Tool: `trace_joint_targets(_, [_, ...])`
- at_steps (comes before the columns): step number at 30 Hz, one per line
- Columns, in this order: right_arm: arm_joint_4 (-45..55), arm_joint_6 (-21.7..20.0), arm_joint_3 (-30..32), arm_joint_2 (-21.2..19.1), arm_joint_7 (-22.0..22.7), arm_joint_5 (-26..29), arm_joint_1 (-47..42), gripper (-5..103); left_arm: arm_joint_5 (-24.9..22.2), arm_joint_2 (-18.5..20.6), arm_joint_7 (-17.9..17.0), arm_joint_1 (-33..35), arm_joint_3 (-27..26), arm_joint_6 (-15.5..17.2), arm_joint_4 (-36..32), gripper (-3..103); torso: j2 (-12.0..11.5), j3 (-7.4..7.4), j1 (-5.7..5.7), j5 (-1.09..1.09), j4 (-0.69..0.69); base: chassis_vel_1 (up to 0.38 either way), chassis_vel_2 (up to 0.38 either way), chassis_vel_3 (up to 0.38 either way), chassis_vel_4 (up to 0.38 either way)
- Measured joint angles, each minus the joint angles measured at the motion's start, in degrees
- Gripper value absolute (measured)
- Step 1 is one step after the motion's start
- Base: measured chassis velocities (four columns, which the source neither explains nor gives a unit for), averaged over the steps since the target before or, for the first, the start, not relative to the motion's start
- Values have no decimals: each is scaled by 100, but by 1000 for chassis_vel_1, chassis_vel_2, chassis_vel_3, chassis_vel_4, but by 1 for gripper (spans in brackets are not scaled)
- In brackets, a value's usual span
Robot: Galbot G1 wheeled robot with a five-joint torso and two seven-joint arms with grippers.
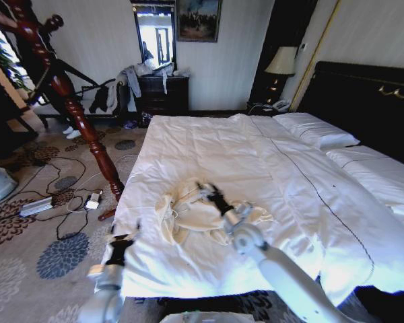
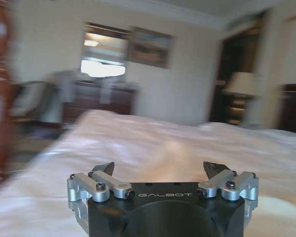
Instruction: Pick up the clothes from the bed and hang them on the clothes hanger.
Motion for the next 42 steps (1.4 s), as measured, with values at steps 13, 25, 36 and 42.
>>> trace_joint_targets(13, [595,-19,1686,103,185,-46,-1389,100,396,243,-56,-1144,1528,409,1307,100,0,0,0,-2,1,0,0,0,0])
trace_joint_targets(25, [532,-24,1593,222,239,-248,-1509,100,211,-14,-582,-1074,1006,739,1239,100,0,0,0,-2,2,0,0,0,0])
trace_joint_targets(36, [498,-66,1409,294,372,-363,-1528,100,21,-15,-630,-1139,438,864,1301,100,0,0,0,-3,1,0,0,0,0])
trace_joint_targets(42, [427,-54,1390,274,406,-396,-1544,100,-95,-58,-633,-1088,261,905,1212,100,0,0,0,-2,1,0,0,0,0])
